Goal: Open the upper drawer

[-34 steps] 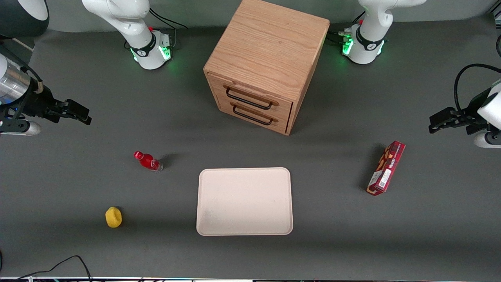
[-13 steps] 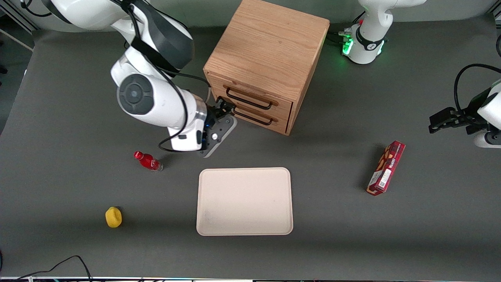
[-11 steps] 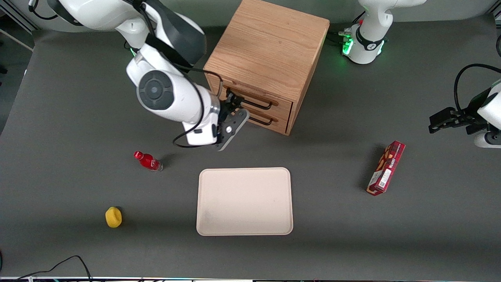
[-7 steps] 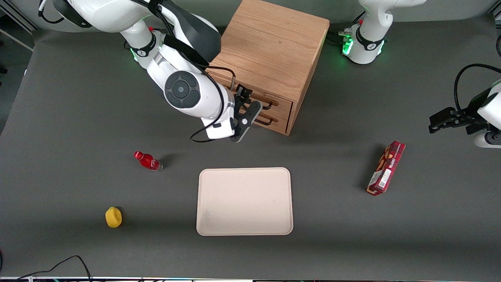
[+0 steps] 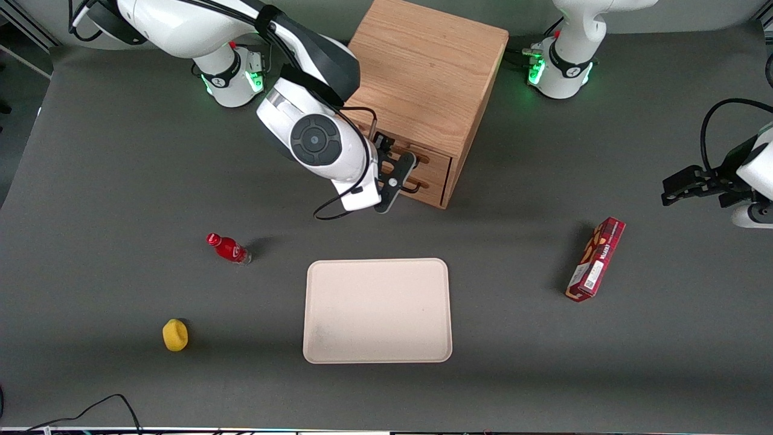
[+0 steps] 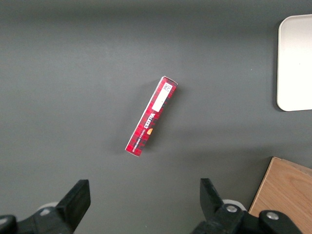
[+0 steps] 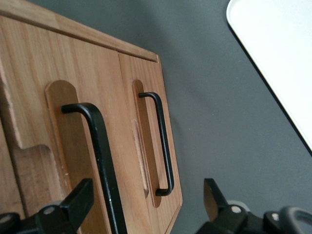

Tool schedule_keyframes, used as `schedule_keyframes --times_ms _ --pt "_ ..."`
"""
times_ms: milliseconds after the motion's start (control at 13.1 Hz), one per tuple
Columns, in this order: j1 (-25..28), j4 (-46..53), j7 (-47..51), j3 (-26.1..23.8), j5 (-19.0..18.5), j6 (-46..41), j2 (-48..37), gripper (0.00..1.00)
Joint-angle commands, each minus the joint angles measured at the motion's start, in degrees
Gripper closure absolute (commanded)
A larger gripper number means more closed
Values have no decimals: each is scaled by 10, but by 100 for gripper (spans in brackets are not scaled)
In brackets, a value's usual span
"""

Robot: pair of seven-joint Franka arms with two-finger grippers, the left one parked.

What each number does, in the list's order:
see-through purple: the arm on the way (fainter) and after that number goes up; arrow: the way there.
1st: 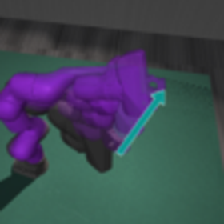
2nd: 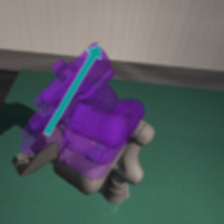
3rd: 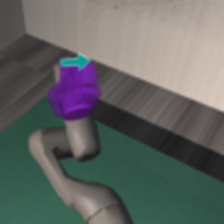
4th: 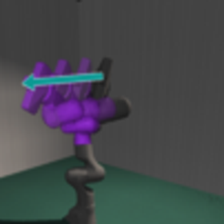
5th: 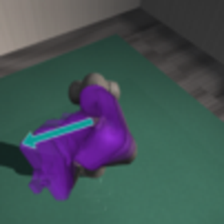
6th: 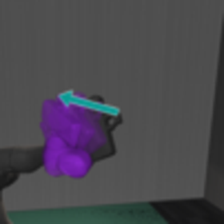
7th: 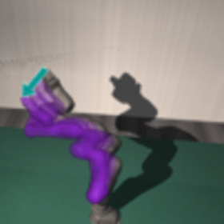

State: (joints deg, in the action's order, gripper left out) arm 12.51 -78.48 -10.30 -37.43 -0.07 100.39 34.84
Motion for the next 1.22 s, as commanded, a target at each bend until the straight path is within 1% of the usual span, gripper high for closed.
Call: schedule_keyframes --times_ms 0,229,305,457,610,914,990,1143 --pt "-15 -34 -12 -19 -8 13 -18 0" --pt "-22 -55 -13 -20 -12 18 -27 0" --pt "-23 -62 -15 -20 -22 27 -27 0" --pt "-32 -83 -23 -26 -25 60 -26 0" --pt "-37 -86 -38 -24 -25 73 -24 0" --pt "-38 -84 -62 -15 -26 89 -22 0" --pt "-38 -84 -84 -8 -29 92 -22 0" --pt "-37 -83 -96 6 -28 95 -22 0"
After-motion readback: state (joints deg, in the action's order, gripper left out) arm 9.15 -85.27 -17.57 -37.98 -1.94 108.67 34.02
